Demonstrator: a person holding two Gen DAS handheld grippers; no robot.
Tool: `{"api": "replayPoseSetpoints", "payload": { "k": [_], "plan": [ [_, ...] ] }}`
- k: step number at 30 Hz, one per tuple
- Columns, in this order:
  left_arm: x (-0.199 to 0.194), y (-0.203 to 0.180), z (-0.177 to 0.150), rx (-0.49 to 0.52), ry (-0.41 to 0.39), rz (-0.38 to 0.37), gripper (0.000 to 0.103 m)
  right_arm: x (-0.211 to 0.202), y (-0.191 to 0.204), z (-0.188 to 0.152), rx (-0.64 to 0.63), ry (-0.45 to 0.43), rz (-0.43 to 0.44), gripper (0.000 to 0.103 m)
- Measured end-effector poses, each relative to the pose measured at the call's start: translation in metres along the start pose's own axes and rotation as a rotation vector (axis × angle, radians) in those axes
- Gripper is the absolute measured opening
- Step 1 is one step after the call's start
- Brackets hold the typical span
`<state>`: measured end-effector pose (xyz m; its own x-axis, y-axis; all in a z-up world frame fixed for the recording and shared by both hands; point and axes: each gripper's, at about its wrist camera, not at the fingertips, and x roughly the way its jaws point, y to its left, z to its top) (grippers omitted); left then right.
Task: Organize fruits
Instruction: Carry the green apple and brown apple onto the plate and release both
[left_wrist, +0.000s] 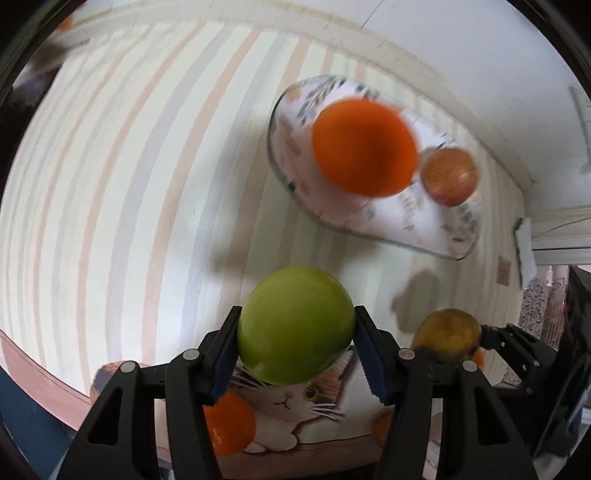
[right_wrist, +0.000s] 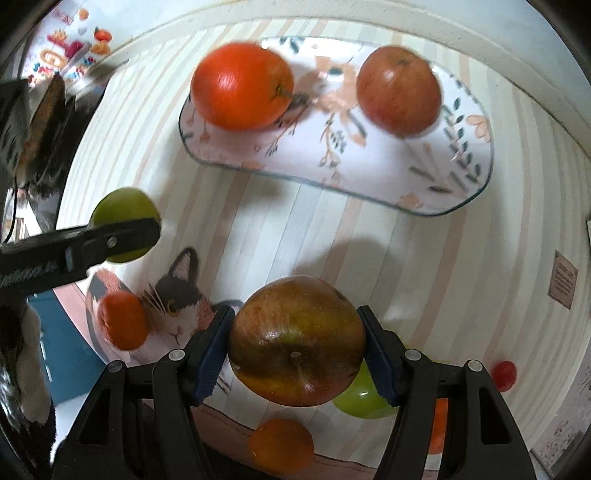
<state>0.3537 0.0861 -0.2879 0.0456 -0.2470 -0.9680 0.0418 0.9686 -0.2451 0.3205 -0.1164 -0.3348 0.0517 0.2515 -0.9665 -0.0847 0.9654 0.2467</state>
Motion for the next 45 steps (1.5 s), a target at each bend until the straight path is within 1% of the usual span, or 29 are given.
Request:
{"api": "replayPoseSetpoints", "payload": {
  "k": [3, 5, 8, 12, 15, 17, 20, 24, 27, 30, 33, 35, 36, 38, 39, 40, 44, 45],
  "plan": [
    [-0.030, -0.017, 0.009, 0.048, -0.059, -0.023, 0.055, -0.023, -0.012, 0.009, 0.040, -0.056, 0.020, 0.069],
    [-0.048, -0.029, 0.021, 0.077, -0.091, -0.049, 0.055, -0.038, -0.022, 0.014, 0.066, -0.095, 0.022, 0.069],
    [-0.069, -0.050, 0.050, 0.129, -0.125, -0.072, 0.055, -0.062, -0.044, 0.030, 0.113, -0.154, 0.019, 0.069],
    [-0.071, -0.080, 0.098, 0.208, -0.140, -0.043, 0.055, -0.078, -0.076, 0.070, 0.187, -0.197, -0.005, 0.069],
    [-0.051, -0.097, 0.133, 0.247, -0.105, 0.003, 0.055, -0.077, -0.102, 0.106, 0.227, -0.201, -0.034, 0.069],
    [-0.031, -0.105, 0.154, 0.265, -0.061, 0.031, 0.056, -0.074, -0.111, 0.123, 0.245, -0.200, -0.061, 0.069],
    [0.003, -0.110, 0.177, 0.265, 0.024, 0.053, 0.055, -0.062, -0.129, 0.142, 0.278, -0.184, -0.073, 0.069],
    [0.037, -0.110, 0.186, 0.269, 0.113, 0.089, 0.056, -0.044, -0.138, 0.159, 0.323, -0.157, -0.050, 0.069],
    [0.052, -0.108, 0.185, 0.284, 0.150, 0.126, 0.056, -0.033, -0.137, 0.166, 0.330, -0.133, -0.046, 0.069],
    [0.061, -0.108, 0.181, 0.298, 0.186, 0.141, 0.056, -0.024, -0.134, 0.170, 0.319, -0.113, -0.046, 0.069],
    [0.064, -0.109, 0.177, 0.297, 0.193, 0.162, 0.056, -0.015, -0.135, 0.173, 0.324, -0.090, -0.035, 0.069],
    [0.064, -0.109, 0.175, 0.289, 0.192, 0.162, 0.056, -0.008, -0.139, 0.173, 0.343, -0.064, -0.019, 0.070],
    [0.063, -0.109, 0.175, 0.286, 0.187, 0.159, 0.056, -0.007, -0.141, 0.172, 0.350, -0.065, -0.008, 0.070],
    [0.058, -0.110, 0.176, 0.281, 0.171, 0.151, 0.064, -0.008, -0.141, 0.171, 0.356, -0.070, 0.000, 0.072],
    [0.054, -0.110, 0.177, 0.280, 0.163, 0.148, 0.074, -0.010, -0.142, 0.170, 0.364, -0.073, 0.001, 0.077],
    [0.052, -0.111, 0.177, 0.280, 0.153, 0.145, 0.078, -0.011, -0.143, 0.171, 0.367, -0.076, 0.007, 0.083],
    [0.038, -0.110, 0.172, 0.276, 0.115, 0.144, 0.085, -0.024, -0.143, 0.169, 0.366, -0.090, 0.014, 0.089],
    [0.034, -0.111, 0.168, 0.273, 0.110, 0.142, 0.086, -0.027, -0.143, 0.167, 0.368, -0.094, 0.015, 0.093]
  ]
}}
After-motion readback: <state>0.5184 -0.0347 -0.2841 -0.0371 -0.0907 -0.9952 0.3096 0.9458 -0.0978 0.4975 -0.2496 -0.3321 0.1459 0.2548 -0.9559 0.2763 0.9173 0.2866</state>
